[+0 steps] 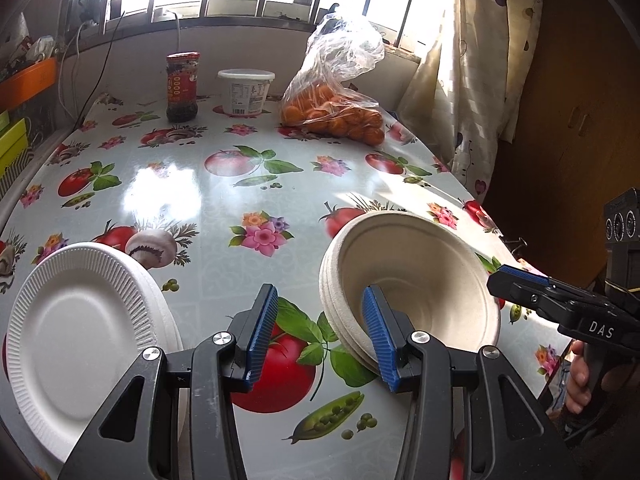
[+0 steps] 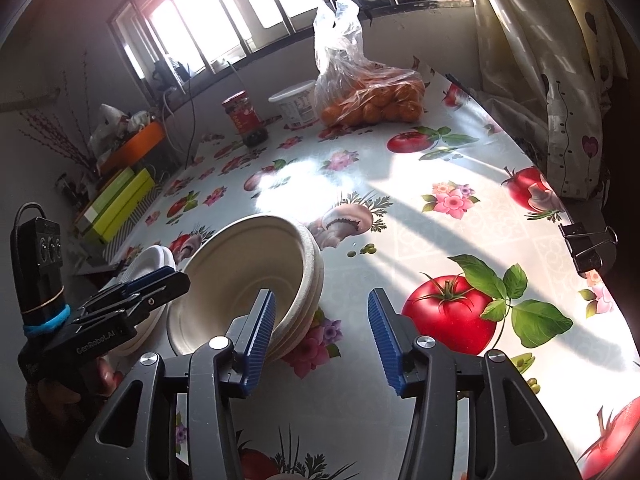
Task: Organize plates and bowls
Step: 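Close the left gripper on the stack rim and lift the nested bowls, then carry the nested beige bowls over the white plate stack with the left gripper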
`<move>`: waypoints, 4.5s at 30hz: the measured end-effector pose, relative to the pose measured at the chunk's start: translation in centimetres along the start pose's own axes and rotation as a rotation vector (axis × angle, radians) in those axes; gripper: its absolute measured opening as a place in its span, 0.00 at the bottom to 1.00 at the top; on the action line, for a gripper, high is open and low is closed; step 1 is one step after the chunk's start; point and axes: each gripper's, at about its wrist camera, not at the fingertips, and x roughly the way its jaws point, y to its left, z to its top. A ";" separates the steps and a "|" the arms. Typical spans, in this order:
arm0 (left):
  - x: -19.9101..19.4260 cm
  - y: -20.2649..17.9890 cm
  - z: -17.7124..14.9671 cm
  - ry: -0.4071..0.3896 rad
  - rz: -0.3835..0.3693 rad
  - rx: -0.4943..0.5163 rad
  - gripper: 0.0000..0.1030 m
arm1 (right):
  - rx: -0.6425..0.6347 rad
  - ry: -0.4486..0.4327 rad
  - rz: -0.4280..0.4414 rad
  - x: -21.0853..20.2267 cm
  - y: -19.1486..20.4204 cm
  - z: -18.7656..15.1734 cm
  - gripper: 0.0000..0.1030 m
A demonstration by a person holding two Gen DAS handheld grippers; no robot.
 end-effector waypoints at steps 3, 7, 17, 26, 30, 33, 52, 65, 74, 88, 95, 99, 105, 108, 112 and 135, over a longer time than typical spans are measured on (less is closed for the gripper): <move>0.3 -0.1 0.0 0.010 -0.016 -0.005 0.45 | -0.004 0.010 0.012 0.5 0.1 0.0 0.47; 0.7 -0.3 -0.1 0.029 -0.015 -0.005 0.45 | -0.014 0.024 0.022 1.2 0.3 0.1 0.47; 1.3 0.0 -0.1 0.046 -0.011 -0.019 0.45 | -0.026 0.039 0.038 2.0 0.6 0.2 0.46; 1.7 -0.2 -0.1 0.058 -0.024 -0.014 0.45 | -0.020 0.040 0.050 2.2 0.7 0.1 0.34; 1.8 -0.5 0.0 0.057 -0.021 -0.006 0.44 | -0.023 0.040 0.060 2.2 0.9 0.2 0.27; 1.8 -0.6 -0.1 0.057 -0.019 -0.005 0.44 | -0.017 0.037 0.062 2.2 0.8 0.2 0.26; 1.7 -1.2 0.1 0.041 -0.015 0.016 0.30 | -0.009 0.032 0.068 2.0 0.6 0.3 0.22; 1.3 -1.4 0.0 0.038 -0.006 0.024 0.30 | 0.015 0.021 0.072 1.4 0.7 0.7 0.20; 1.0 -1.7 0.1 0.038 -0.004 0.026 0.30 | 0.009 0.006 0.067 0.8 1.2 1.0 0.20; -0.2 -1.2 0.5 0.018 0.001 0.003 0.30 | 0.004 -0.008 0.083 0.4 2.0 1.7 0.20; -1.5 -0.5 0.8 -0.002 0.011 -0.009 0.30 | -0.018 -0.015 0.099 0.2 3.4 2.4 0.20; -2.2 0.1 1.0 -0.015 0.027 -0.018 0.30 | -0.026 -0.017 0.115 0.3 4.2 2.7 0.20; -3.2 1.1 0.9 -0.024 0.053 -0.041 0.30 | -0.037 -0.008 0.136 0.9 5.5 3.0 0.20; -3.7 1.9 0.8 -0.030 0.065 -0.056 0.30 | -0.044 -0.003 0.153 1.2 6.3 3.2 0.20; -4.4 3.0 0.6 -0.043 0.085 -0.079 0.30 | -0.062 0.002 0.171 1.8 7.6 3.5 0.20; -8.7 11.3 -0.8 -0.083 0.224 -0.194 0.30 | -0.149 0.085 0.306 7.4 16.4 4.3 0.20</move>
